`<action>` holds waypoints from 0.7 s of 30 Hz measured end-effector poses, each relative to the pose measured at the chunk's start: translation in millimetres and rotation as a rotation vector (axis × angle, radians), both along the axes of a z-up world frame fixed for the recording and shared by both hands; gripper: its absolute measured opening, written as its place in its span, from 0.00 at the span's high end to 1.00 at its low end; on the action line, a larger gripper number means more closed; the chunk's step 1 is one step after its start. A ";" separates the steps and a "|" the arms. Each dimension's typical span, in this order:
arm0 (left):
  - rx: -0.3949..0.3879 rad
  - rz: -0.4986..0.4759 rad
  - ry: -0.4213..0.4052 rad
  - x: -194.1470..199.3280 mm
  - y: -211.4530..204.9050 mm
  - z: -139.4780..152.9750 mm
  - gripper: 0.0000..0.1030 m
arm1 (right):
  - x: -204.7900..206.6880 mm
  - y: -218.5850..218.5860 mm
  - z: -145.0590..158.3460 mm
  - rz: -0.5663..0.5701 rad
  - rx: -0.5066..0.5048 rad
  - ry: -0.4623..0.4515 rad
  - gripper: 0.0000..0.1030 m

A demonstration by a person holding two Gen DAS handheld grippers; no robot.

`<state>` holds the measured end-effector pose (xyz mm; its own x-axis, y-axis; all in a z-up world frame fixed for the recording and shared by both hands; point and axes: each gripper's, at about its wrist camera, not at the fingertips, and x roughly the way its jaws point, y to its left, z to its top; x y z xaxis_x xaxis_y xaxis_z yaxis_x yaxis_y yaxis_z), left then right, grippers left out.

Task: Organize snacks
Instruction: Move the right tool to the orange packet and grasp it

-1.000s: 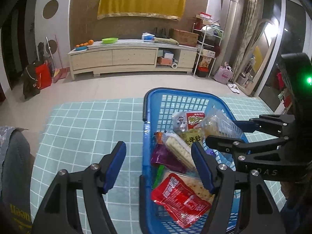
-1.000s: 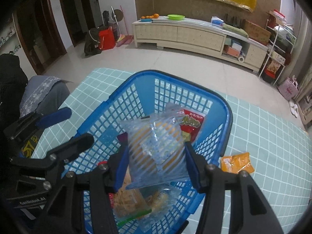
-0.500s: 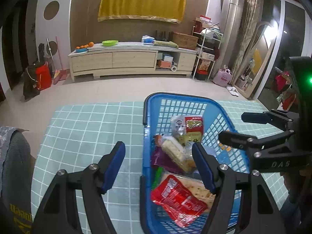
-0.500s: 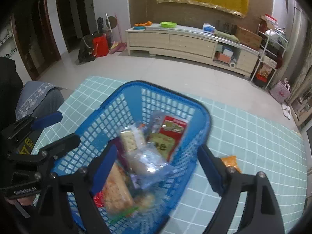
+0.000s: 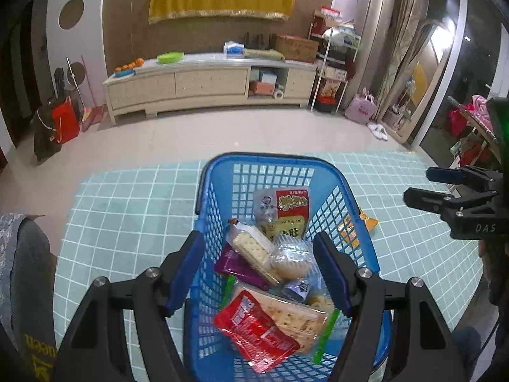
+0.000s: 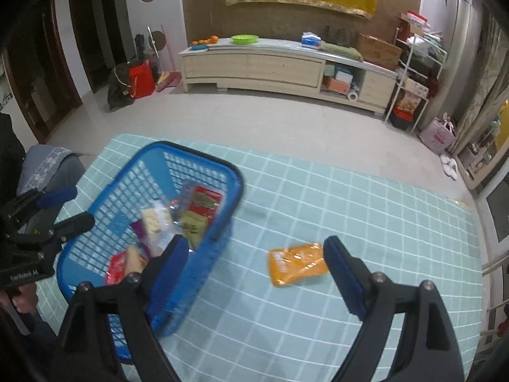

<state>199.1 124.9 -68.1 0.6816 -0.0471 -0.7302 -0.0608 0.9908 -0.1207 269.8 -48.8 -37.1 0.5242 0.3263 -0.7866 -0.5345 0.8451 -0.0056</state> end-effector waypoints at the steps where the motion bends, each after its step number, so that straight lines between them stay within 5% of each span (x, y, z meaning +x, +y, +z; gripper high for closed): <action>1: 0.000 0.001 0.011 2.0 0.0 -1.7 0.33 | 5.2 -4.1 -3.1 -0.006 -0.005 0.014 0.13; 8: 0.000 0.006 0.096 27.4 -11.0 -10.5 0.33 | 33.7 -20.1 -31.4 -0.033 -0.035 0.123 0.12; 17: -0.030 0.068 0.197 50.6 -15.1 -30.8 0.00 | 58.0 -20.8 -74.5 0.062 -0.102 0.231 0.00; 21: -0.043 0.062 0.219 59.4 -18.8 -33.9 0.00 | 77.1 -21.5 -95.4 0.063 -0.117 0.293 0.00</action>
